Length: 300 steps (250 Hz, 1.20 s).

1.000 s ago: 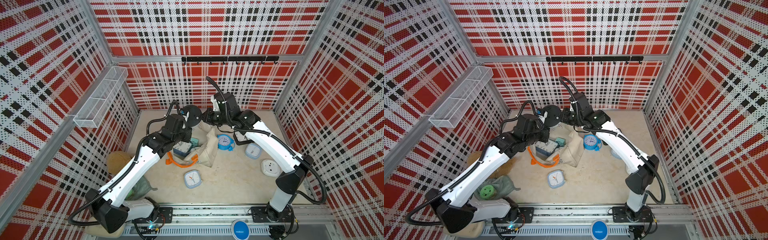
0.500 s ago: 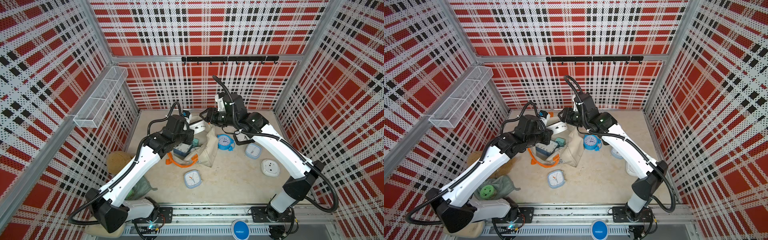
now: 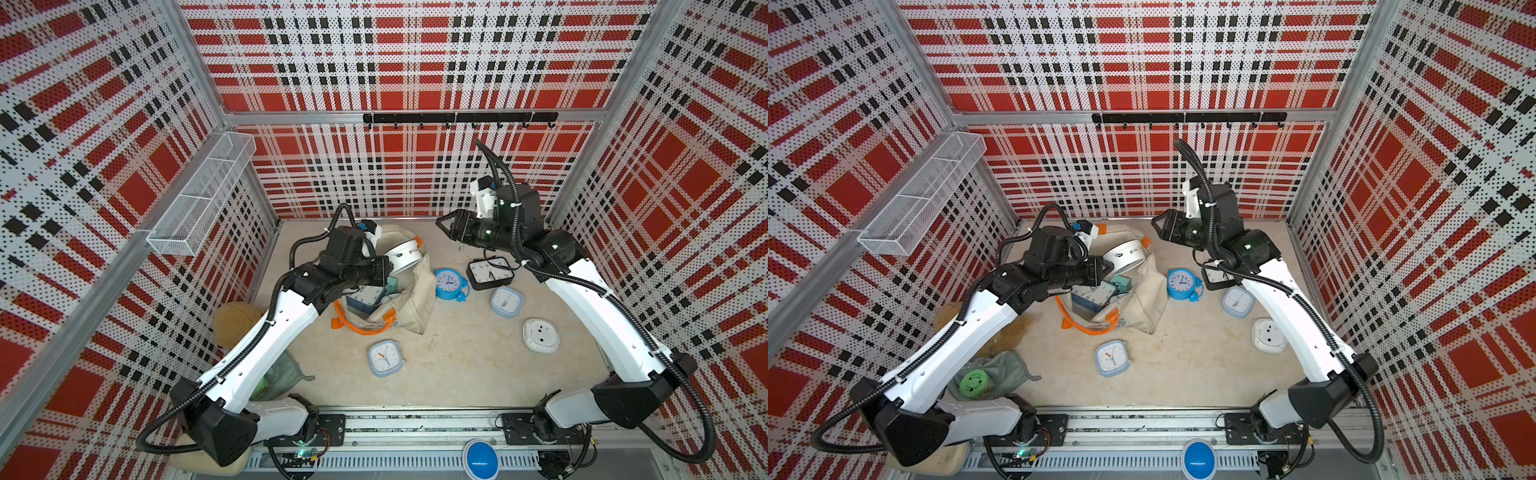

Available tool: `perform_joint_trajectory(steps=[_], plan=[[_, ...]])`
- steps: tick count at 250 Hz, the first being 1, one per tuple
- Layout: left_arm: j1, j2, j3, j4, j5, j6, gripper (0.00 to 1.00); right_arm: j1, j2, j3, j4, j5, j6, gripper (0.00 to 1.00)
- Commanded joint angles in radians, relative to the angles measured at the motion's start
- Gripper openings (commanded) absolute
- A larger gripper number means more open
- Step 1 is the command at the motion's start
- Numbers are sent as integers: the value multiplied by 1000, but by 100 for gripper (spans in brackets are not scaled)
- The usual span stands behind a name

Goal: Take the alarm clock out of the canvas bag
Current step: Place the alarm at the center of the board.

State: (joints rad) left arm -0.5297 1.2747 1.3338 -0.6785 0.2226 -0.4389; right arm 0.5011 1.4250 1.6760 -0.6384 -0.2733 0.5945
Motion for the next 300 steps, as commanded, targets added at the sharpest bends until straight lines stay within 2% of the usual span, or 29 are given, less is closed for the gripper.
perform_joint_trajectory(steps=[1, 33, 57, 76, 94, 112, 146, 210, 264, 300], plan=[[20, -28, 40, 92, 130, -56, 0, -37, -83, -124, 175, -215, -212, 58], [54, -19, 85, 70, 233, -58, 0, -39, -184, -281, 315, -369, -408, 82], [77, -16, 120, 48, 277, -48, 0, -39, -228, -330, 310, -388, -536, 97], [96, -15, 142, 46, 316, -50, 0, -44, -236, -340, 285, -384, -626, 100], [123, -9, 159, 55, 378, -74, 0, -65, -227, -345, 296, -417, -645, 100], [138, -6, 179, 60, 427, -94, 0, -110, -208, -358, 376, -494, -576, 100], [148, -18, 181, 110, 468, -162, 0, -184, -177, -411, 658, -605, -312, 99], [163, -51, 141, 273, 503, -336, 0, -265, -182, -635, 1191, -638, 109, 99], [165, -68, 120, 404, 502, -481, 0, -271, -161, -796, 1511, -580, 278, 99], [153, -63, 151, 394, 498, -497, 0, -266, -67, -816, 1720, -567, 360, 99]])
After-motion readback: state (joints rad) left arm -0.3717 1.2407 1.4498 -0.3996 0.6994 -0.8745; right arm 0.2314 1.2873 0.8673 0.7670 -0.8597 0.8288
